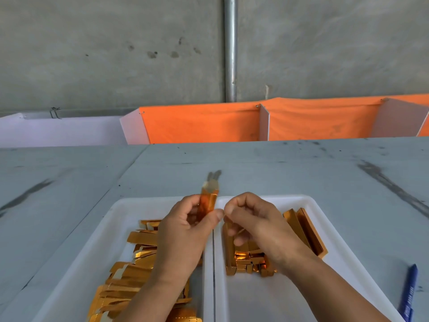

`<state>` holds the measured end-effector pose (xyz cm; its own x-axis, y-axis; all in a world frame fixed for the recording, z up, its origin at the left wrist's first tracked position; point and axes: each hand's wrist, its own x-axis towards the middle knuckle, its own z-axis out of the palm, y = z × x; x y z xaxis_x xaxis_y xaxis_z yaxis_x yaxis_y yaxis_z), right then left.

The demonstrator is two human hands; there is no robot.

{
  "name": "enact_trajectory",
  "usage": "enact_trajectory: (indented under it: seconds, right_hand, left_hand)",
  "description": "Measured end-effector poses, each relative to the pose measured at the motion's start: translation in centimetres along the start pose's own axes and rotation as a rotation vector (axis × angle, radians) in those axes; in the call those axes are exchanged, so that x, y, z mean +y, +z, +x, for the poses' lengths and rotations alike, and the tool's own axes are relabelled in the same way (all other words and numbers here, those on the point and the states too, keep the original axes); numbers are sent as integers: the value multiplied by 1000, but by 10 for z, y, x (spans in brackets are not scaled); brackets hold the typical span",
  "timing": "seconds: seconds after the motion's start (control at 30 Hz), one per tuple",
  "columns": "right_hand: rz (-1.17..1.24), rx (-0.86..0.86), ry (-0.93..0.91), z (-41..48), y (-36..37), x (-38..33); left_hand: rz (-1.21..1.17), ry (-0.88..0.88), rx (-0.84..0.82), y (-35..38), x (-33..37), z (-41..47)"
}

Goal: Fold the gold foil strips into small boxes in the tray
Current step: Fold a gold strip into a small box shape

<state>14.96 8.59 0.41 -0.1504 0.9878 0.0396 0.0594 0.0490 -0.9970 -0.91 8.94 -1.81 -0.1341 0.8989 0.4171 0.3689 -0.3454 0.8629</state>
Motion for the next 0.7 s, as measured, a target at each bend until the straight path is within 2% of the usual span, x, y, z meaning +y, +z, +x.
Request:
enact_trajectory:
  seconds: [0.17, 0.43, 0.6, 0.7]
  right_hand:
    - [60, 9, -55, 0, 1, 1]
    - [32, 90, 3, 4, -2, 6]
    - [-164, 244, -97, 5, -2, 9]
    - [-280, 271, -143, 6, -1, 11]
  left_hand:
    - [327, 180, -21, 5, -8, -2]
    - [452, 231, -131, 11, -10, -7]
    - [542, 194, -148, 14, -11, -7]
    - [604, 194, -150, 14, -12, -5]
